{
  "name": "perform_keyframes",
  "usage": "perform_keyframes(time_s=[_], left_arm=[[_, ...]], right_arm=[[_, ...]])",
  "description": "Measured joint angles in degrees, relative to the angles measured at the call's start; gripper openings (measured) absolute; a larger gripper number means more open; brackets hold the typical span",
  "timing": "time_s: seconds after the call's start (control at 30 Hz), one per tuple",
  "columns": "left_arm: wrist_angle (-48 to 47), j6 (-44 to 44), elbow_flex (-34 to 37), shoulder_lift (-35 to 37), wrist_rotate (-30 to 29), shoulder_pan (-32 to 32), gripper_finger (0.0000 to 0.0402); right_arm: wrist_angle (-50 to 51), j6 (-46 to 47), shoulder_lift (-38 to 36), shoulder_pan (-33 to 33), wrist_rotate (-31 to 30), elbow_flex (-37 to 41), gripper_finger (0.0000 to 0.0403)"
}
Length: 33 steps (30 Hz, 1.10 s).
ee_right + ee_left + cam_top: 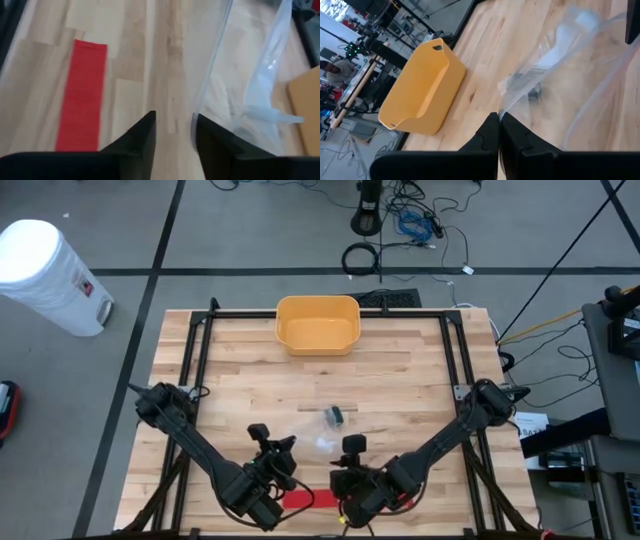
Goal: Roll bandage
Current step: Open the transparent zip bag, then put the green bandage into the transparent zip bag
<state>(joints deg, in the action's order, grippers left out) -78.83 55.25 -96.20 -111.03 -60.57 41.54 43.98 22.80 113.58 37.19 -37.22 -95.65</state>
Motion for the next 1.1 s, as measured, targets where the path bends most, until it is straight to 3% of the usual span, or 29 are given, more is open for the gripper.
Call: perform_keyframes(time_s=[0.23, 0.37, 0.53, 0.67, 0.83, 0.97, 1.1], left_arm=[[1.3, -0.3, 0.1, -2.2, 0.7, -0.1, 0.0004], [1.9, -0.2, 0.1, -2.3, 1.9, -0.2, 0.0004], [1.9, -0.2, 0.1, -2.3, 2.1, -0.2, 0.0004], [1.8, -0.1, 0.1, -2.3, 2.1, -0.2, 0.0004], [1.5, -0.1, 0.1, -2.3, 2.0, -0.3, 0.0004], [-0.4, 0.6, 0.1, -2.3, 2.0, -1.0, 0.0004], [-3.9, 2.9, 0.1, -2.3, 1.3, -2.2, 0.0004]], right_arm=[[-8.1, -4.3, 0.0, 1.2, 0.2, 1.9, 0.021], [-11.7, -8.6, -0.2, 1.6, 0.2, 1.9, 0.024], [-11.1, -9.9, -2.4, 2.5, -0.8, 1.8, 0.0241], [-6.6, -8.6, -3.9, 3.6, -7.7, 1.8, 0.0233], [4.0, 0.6, -4.4, 3.4, -12.1, 2.0, 0.0233], [6.0, 6.9, -4.4, 2.2, -12.8, 6.5, 0.0237], [-0.7, 7.7, -4.3, 1.0, -14.7, 13.8, 0.0239]])
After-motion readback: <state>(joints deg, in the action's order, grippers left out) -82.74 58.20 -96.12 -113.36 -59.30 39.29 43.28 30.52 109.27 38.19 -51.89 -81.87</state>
